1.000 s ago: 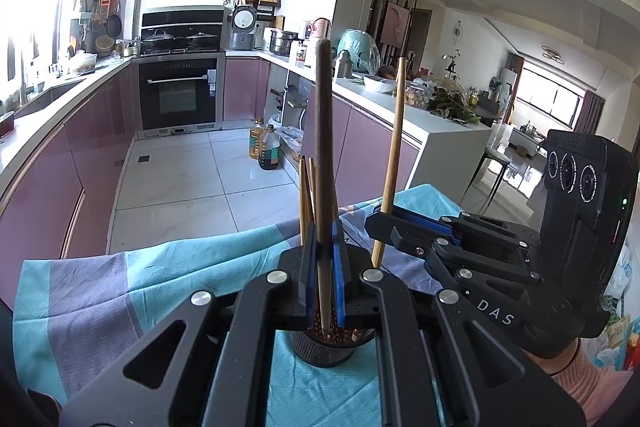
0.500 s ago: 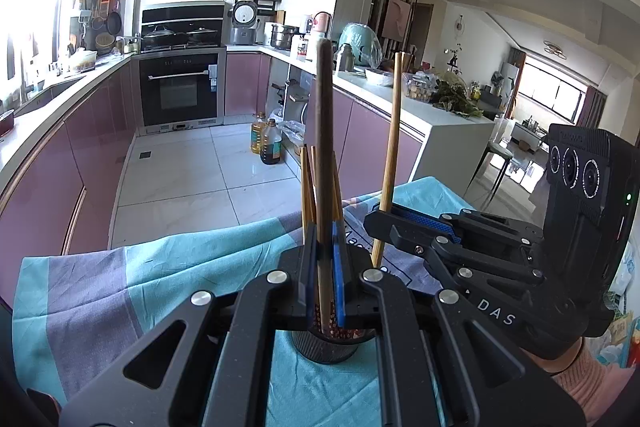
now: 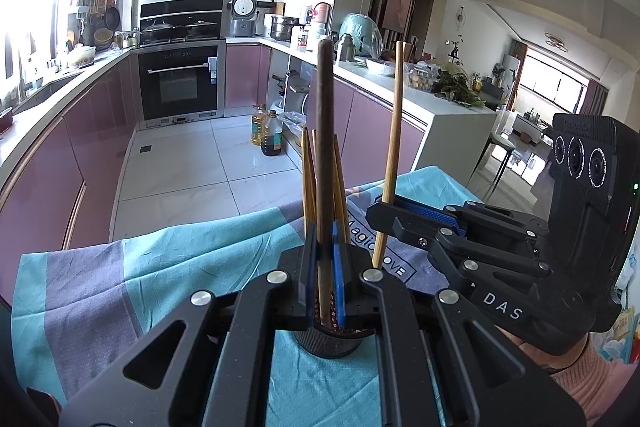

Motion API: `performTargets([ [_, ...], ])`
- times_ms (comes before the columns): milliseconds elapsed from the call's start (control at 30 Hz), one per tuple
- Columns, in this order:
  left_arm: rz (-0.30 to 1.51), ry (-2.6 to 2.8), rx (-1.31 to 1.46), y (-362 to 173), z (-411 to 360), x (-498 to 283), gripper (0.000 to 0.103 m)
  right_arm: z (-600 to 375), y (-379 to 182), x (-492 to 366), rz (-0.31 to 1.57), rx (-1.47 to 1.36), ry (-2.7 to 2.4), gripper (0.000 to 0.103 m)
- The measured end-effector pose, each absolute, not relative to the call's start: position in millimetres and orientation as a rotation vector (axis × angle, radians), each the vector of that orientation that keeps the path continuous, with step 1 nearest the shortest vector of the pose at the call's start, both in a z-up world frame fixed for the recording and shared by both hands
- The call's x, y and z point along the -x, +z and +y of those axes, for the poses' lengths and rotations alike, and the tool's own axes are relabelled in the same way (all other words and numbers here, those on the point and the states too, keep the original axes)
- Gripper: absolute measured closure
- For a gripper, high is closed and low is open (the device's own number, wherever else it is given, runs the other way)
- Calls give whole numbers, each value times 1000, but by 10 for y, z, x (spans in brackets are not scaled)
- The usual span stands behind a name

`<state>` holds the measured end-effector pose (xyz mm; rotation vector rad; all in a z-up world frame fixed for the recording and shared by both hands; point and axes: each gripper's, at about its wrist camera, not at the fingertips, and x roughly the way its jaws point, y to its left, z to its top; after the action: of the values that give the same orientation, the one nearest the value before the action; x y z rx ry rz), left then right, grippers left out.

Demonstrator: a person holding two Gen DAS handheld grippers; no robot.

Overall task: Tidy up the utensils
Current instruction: 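Lower the chopsticks into the cup among the others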

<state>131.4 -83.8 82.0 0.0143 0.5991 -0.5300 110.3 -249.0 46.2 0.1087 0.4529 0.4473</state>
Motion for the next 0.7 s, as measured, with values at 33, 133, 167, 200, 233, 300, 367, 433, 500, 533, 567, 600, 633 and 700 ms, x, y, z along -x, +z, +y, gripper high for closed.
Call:
performTargets([
  [33,601,-530,-15,816,-843,-1327,96,-2490,454,-1108,454,-109,446,97],
  [133,608,-531,-20,803,-865,-1352,96,-2493,436,-1117,459,-112,444,97],
  [167,609,-531,-22,804,-863,-1340,96,-2494,430,-1120,460,-112,442,97],
  [200,610,-530,-24,801,-866,-1345,96,-2493,425,-1121,461,-114,442,97],
  [233,612,-530,-25,797,-870,-1350,96,-2495,422,-1126,462,-114,441,97],
  [300,615,-531,-25,789,-876,-1354,96,-2505,418,-1138,464,-115,440,97],
  [367,617,-531,-28,775,-892,-1357,96,-2506,415,-1143,465,-115,439,97],
  [433,623,-531,-32,761,-907,-1380,96,-2510,405,-1142,467,-117,438,97],
  [500,627,-530,-36,749,-923,-1392,96,-2516,392,-1147,470,-119,437,97],
  [533,630,-530,-37,741,-930,-1400,96,-2518,382,-1148,471,-120,436,97],
  [567,631,-530,-38,738,-941,-1396,96,-2518,368,-1150,474,-121,436,97],
  [600,633,-530,-39,735,-946,-1401,96,-2517,363,-1150,475,-121,435,97],
  [633,636,-530,-41,729,-951,-1411,96,-2518,355,-1151,476,-122,433,97],
  [700,640,-528,-45,709,-966,-1421,96,-2515,343,-1150,480,-124,432,97],
])
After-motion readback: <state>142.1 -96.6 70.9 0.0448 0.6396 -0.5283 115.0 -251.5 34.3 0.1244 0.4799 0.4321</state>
